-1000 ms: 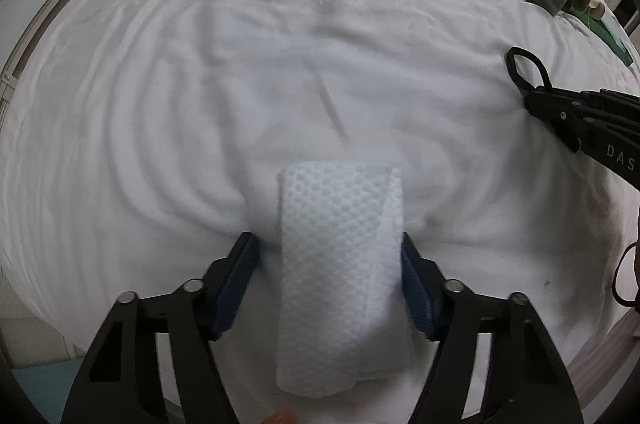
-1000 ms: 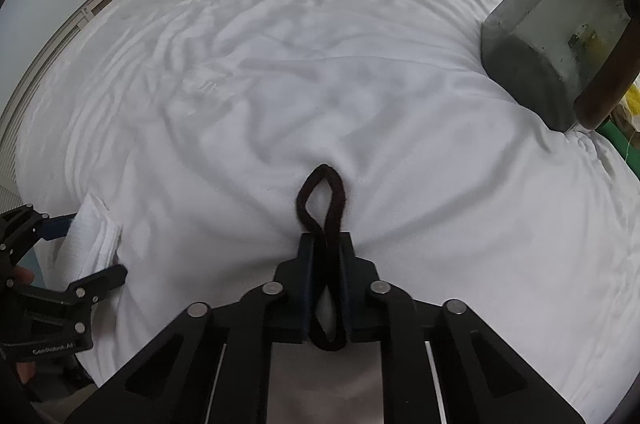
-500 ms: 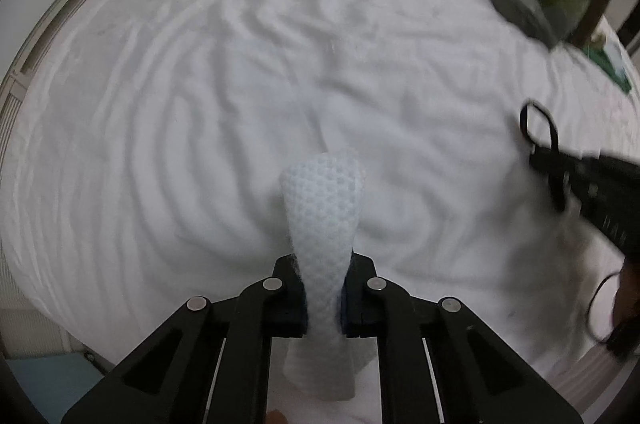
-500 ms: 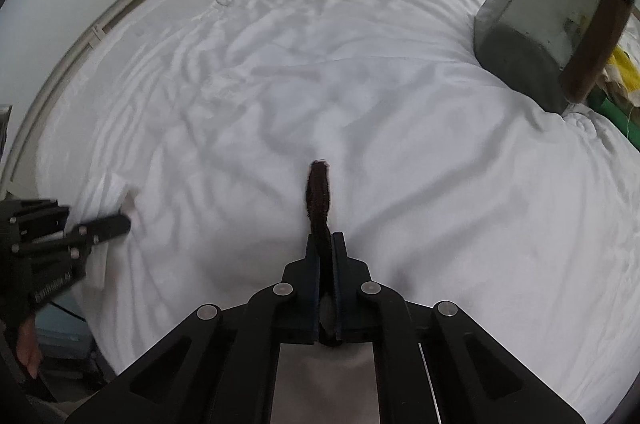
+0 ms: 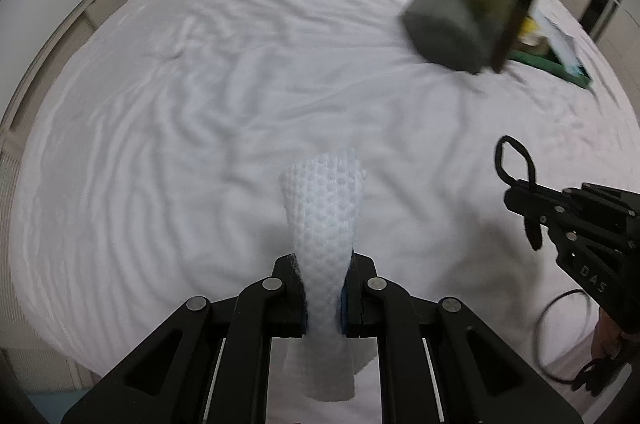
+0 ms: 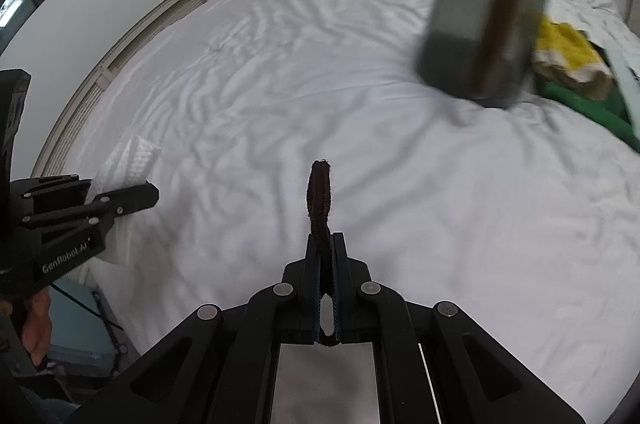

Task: Organize soft objects
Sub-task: 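Carry the white cloth with the left tool while the right tool carries the hair tie to the tray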

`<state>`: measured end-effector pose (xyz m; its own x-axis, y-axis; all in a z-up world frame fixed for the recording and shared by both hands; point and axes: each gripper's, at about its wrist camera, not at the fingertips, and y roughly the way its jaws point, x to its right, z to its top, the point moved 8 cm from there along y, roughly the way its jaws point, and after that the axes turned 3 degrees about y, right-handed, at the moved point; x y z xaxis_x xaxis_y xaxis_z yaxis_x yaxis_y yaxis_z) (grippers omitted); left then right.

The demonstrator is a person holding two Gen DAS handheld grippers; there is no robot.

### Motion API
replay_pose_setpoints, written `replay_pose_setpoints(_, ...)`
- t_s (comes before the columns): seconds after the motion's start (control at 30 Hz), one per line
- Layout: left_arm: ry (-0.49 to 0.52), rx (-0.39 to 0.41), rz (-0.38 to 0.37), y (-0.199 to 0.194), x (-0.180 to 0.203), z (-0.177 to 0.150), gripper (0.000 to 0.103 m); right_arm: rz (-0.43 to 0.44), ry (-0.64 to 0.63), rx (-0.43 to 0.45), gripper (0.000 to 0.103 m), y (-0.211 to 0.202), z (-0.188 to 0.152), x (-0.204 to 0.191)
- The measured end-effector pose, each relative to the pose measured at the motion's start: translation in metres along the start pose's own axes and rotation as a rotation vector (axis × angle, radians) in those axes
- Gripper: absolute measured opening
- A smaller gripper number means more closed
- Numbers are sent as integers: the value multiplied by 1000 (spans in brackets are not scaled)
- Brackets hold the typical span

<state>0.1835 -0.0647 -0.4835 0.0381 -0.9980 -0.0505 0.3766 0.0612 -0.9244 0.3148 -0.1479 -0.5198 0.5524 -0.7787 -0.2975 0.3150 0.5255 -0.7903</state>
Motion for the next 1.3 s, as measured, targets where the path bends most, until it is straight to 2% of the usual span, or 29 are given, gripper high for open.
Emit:
replay_pose_setpoints(0.13, 50, 21, -50, -5, 46, 18, 9, -49, 20, 8, 4, -26, 1, 41)
replay_pose_setpoints(0.3, 129, 62, -132, -16, 122, 50, 9, -112, 54, 36, 4, -63, 11, 99)
replay_pose_setpoints(0.47, 190, 136, -224, -28, 208, 108, 9, -178, 101, 85, 4, -98, 30, 165)
replay_pose_setpoints(0.67, 175, 203, -301, -25, 283, 185, 9, -240, 147, 155, 4, -126, 67, 249)
replay_pose_setpoints(0.77, 161, 224, -307, -13, 308, 222, 9, -266, 159, 185, 4, -130, 88, 286)
replay_pose_setpoints(0.97, 139, 248, -260, 32, 339, 289, 9, -317, 169, 203, 4, -113, 122, 353)
replay_pose_setpoints(1.13, 121, 199, -210, 81, 352, 309, 9, -329, 183, 195, 4, -87, 134, 381)
replay_pose_setpoints(1.3, 141, 176, -167, 107, 365, 309, 9, -312, 200, 195, 4, -55, 152, 401)
